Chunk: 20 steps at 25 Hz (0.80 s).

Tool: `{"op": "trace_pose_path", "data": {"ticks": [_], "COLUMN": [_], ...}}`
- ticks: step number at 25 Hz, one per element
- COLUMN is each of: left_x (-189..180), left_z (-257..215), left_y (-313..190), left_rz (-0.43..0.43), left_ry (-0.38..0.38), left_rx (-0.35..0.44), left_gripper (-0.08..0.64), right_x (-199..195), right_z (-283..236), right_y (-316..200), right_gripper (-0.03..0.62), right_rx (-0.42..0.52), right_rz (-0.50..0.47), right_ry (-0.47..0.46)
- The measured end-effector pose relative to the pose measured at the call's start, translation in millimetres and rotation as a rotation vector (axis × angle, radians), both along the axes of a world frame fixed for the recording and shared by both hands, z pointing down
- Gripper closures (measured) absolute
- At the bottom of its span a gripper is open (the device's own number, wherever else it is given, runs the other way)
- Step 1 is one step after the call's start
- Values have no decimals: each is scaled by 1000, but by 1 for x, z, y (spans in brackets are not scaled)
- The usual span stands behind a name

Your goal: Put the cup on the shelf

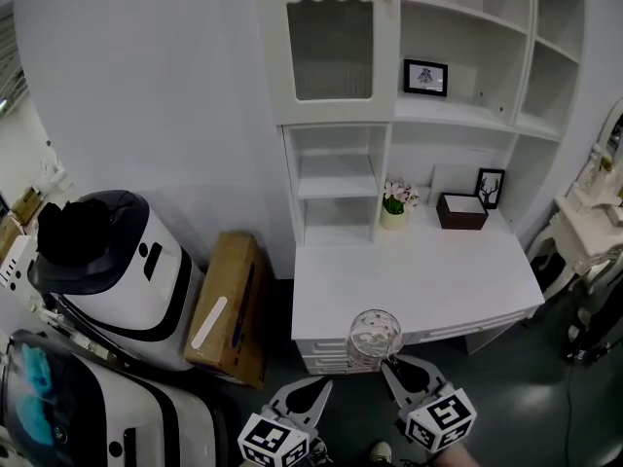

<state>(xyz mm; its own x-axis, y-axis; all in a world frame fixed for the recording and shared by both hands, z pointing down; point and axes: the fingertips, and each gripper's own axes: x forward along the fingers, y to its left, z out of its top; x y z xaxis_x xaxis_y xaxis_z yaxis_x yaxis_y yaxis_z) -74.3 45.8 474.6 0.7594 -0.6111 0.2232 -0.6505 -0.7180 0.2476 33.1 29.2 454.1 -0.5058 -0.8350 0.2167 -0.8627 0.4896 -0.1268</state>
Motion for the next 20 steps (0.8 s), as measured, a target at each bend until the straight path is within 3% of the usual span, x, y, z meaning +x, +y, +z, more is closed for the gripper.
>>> {"op": "trace_pose_path", "data": {"ticks": [20], "left_x": [-49], "left_z": [7], "left_y": [-22], "left_rz": [87], "left_ry": [11], "left_rx": [-5], "left_gripper": [555], "right_x": [-49], "right_z": [0], "right_y": [-18], "right_gripper": [558], "right_rx": [11], "right_rz": [91], "right_ry": [1]}}
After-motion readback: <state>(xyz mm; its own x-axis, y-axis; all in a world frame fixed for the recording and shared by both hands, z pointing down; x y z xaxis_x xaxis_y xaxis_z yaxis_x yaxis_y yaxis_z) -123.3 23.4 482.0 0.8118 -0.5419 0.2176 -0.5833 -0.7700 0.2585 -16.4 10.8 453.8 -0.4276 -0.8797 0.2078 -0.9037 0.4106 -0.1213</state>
